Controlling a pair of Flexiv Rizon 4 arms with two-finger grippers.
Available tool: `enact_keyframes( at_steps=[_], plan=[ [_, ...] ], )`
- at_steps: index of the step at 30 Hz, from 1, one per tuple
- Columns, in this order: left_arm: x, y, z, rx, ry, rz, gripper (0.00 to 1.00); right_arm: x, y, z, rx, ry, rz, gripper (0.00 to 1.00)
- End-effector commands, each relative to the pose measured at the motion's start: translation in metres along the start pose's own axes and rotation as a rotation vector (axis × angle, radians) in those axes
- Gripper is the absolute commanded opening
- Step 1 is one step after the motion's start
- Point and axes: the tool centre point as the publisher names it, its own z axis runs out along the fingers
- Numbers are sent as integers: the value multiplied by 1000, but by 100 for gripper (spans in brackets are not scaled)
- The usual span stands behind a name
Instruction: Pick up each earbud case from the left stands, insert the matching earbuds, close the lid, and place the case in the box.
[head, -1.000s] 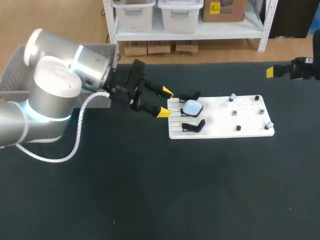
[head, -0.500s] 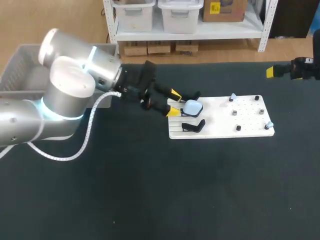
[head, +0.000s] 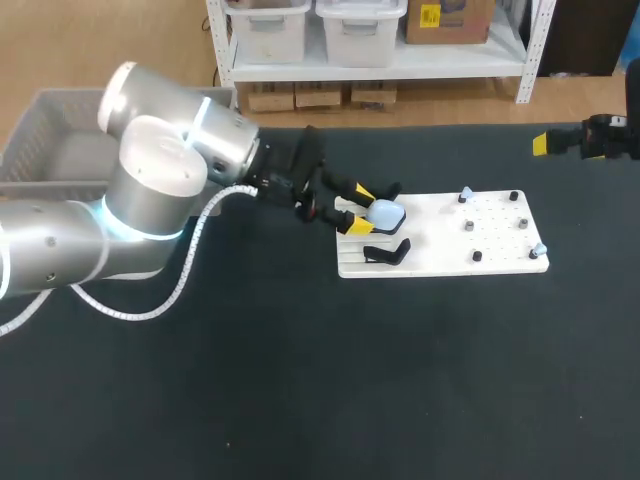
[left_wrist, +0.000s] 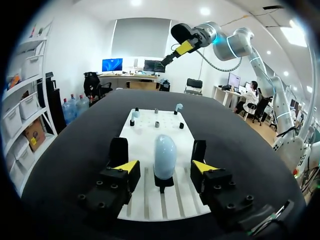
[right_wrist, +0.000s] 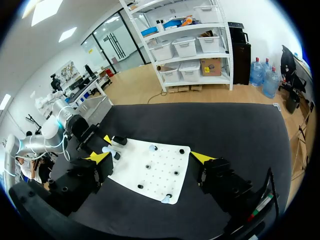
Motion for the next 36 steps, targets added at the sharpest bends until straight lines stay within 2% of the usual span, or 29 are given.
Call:
enact_keyframes(
  at_steps=[1, 11, 36],
  plan=[
    [-1, 5, 2, 9, 4, -1, 64, 0, 0, 0, 1, 0, 0, 100],
    [-1, 6, 9, 23, -5, -1, 55, 0, 0, 0, 1, 0, 0, 100],
    [-2, -1, 18, 25, -8, -3, 47, 0, 0, 0, 1, 0, 0, 100]
  ],
)
